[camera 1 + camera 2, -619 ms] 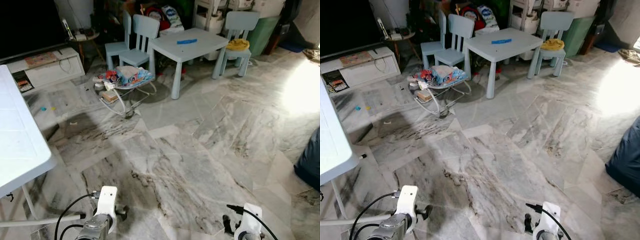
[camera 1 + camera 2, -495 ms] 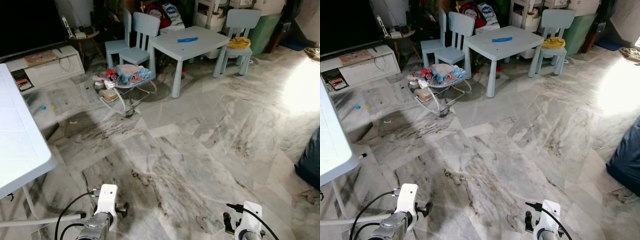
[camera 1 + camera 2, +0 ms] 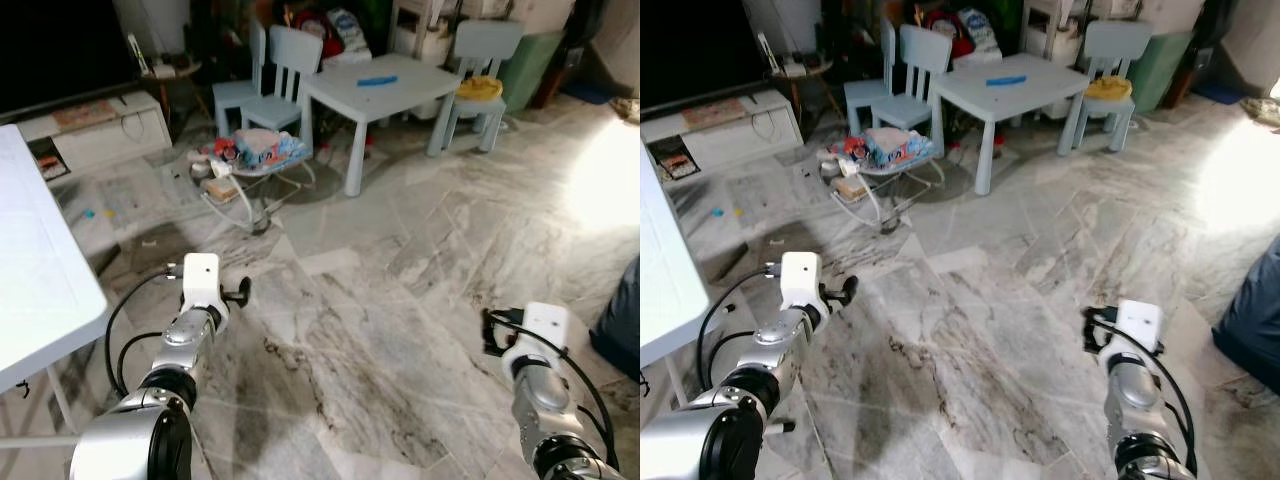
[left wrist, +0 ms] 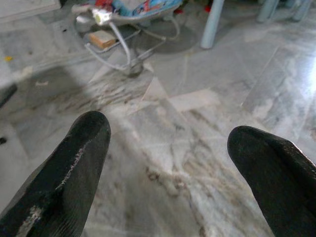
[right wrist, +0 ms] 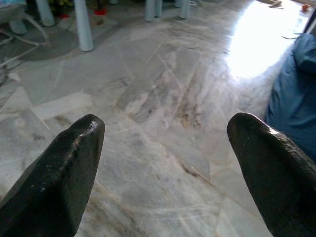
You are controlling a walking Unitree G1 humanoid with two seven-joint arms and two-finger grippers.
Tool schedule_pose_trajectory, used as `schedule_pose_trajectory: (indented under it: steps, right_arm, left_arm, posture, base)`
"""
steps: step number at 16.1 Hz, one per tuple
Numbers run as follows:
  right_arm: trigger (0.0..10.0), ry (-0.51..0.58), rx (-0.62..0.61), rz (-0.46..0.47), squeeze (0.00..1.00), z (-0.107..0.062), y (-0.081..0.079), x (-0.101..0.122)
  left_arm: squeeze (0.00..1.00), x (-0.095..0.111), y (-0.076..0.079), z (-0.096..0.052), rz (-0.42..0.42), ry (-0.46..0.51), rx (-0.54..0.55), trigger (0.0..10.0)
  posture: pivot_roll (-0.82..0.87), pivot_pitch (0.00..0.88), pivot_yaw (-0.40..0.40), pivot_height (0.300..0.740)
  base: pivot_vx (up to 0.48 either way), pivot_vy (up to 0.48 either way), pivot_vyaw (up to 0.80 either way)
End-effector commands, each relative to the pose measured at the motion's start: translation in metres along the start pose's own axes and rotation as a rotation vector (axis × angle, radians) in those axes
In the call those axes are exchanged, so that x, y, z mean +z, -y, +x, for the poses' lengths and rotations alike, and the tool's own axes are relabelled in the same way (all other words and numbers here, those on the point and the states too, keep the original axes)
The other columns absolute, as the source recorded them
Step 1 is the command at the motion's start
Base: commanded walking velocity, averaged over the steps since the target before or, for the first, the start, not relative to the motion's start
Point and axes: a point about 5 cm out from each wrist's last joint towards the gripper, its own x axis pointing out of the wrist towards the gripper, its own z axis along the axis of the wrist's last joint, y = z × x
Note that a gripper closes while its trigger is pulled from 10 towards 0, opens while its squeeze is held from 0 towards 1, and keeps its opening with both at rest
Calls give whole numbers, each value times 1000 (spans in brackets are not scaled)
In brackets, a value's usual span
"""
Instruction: Hang keys on a hook
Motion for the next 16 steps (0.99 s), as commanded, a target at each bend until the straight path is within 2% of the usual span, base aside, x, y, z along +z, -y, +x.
schedule_pose_trajectory:
  steps: [1,3,5,7,10,11,16]
  right_arm:
    - [10000,26,33,-24,0,5,-3,10]
    - [10000,-7,72,-28,0,2,-8,2]
    - [10000,11,109,-21,0,-5,-11,-5]
    - [10000,45,122,-11,0,-27,-7,-23]
    - [9451,20,104,-5,0,-40,-2,-38]
    - [0,11,93,15,0,-44,0,-43]
    - [0,2,54,55,0,-47,5,-42]
  left_arm:
    - [0,15,2,4,34,32,-35,10000]
    - [0,10,0,2,52,21,-30,10000]
    - [0,2,-9,-2,50,20,-20,10000]
    - [0,-15,-30,-14,66,7,-27,10000]
    - [0,-30,-43,-23,69,-22,-11,10000]
    - [0,-36,-47,-27,55,-27,-4,0]
    - [0,-48,-47,-32,46,-43,-9,0]
  posture:
    - [-7,0,-18,740]
    - [-8,0,-18,740]
    - [-12,0,-14,740]
    - [-17,0,-14,740]
    - [-17,0,-17,740]
    - [-14,0,-18,740]
    - [-11,0,-20,740]
  base:
    - [0,0,0]
    - [0,0,0]
    - [0,0,0]
    - [0,0,0]
    - [0,0,0]
    - [0,0,0]
    - [0,0,0]
